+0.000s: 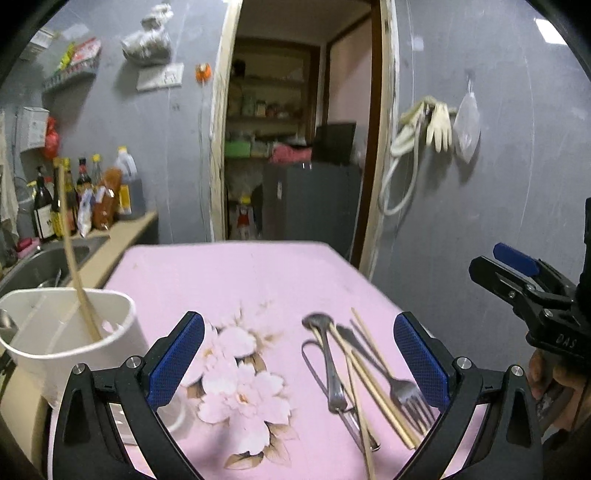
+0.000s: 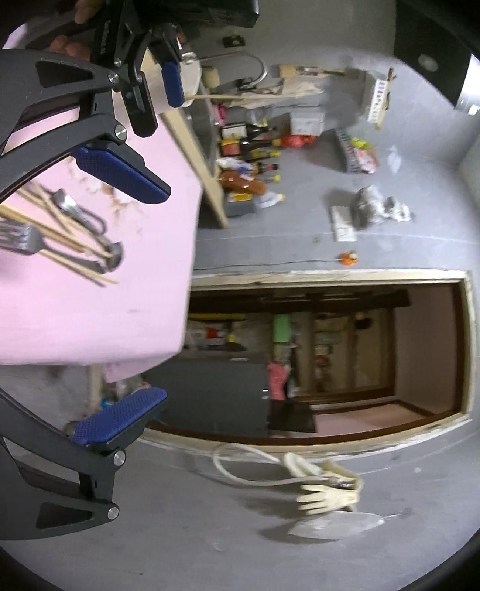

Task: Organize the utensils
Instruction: 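Grasp a metal spoon with the left tool while the right tool grasps a chopstick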

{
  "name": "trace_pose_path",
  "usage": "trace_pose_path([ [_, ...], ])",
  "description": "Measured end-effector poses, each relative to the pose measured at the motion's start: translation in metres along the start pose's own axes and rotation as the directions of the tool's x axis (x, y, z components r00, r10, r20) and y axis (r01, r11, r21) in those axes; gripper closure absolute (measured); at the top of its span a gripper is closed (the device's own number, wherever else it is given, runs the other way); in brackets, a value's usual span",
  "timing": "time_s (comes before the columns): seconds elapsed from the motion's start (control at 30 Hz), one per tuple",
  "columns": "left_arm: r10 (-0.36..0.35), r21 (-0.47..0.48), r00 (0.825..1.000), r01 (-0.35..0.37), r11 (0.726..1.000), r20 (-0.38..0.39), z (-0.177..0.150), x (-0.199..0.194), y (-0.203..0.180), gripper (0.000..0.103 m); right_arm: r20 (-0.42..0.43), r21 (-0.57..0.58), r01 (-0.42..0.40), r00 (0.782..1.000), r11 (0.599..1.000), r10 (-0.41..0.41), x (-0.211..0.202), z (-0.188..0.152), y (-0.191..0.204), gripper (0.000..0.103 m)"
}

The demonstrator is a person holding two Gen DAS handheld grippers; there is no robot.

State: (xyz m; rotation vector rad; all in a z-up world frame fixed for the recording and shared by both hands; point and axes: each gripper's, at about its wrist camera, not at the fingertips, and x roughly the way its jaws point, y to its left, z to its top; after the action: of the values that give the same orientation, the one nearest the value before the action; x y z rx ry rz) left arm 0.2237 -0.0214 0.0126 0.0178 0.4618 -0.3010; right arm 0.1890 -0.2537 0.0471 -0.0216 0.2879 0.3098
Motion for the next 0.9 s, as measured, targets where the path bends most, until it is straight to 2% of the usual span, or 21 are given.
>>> trace_pose_path([
  [0.13, -0.007, -0.009, 0.998, 0.006, 1.0, -0.067, -0.004, 0.021, 0.001, 0.004, -0.092, 0.015, -0.006, 0.996, 1.0, 0.007, 0.016, -0.013, -0.007, 0.021],
  [0.23, -0.023, -0.022, 0.993, 0.021, 1.0, -0.117, -0.005, 0.036, 0.005, 0.014, -0.16, 0.023, -0.017, 0.987, 1.0, 0.02, 0.03, -0.02, -0.011, 0.035],
  [0.4, -0.074, -0.067, 0.972, 0.061, 0.996, -0.222, -0.005, 0.07, 0.012, 0.041, -0.274, 0.033, -0.057, 0.96, 0.998, 0.064, 0.054, -0.029, -0.013, 0.056],
  [0.53, -0.132, -0.116, 0.94, 0.1, 0.988, -0.314, -0.006, 0.099, 0.018, 0.059, -0.358, 0.049, -0.1, 0.927, 0.994, 0.11, 0.075, -0.034, -0.011, 0.069],
  [0.6, -0.152, -0.132, 0.927, 0.113, 0.985, -0.344, -0.004, 0.108, 0.02, 0.067, -0.387, 0.05, -0.114, 0.914, 0.992, 0.124, 0.083, -0.036, -0.011, 0.074],
  [0.77, -0.189, -0.158, 0.897, 0.136, 0.978, -0.4, -0.003, 0.126, 0.027, 0.076, -0.45, 0.097, -0.146, 0.876, 0.985, 0.174, 0.102, -0.038, -0.013, 0.08],
  [0.9, -0.22, -0.186, 0.877, 0.152, 0.971, -0.428, -0.001, 0.136, 0.034, 0.081, -0.479, 0.109, -0.161, 0.856, 0.981, 0.194, 0.115, -0.037, -0.01, 0.081],
])
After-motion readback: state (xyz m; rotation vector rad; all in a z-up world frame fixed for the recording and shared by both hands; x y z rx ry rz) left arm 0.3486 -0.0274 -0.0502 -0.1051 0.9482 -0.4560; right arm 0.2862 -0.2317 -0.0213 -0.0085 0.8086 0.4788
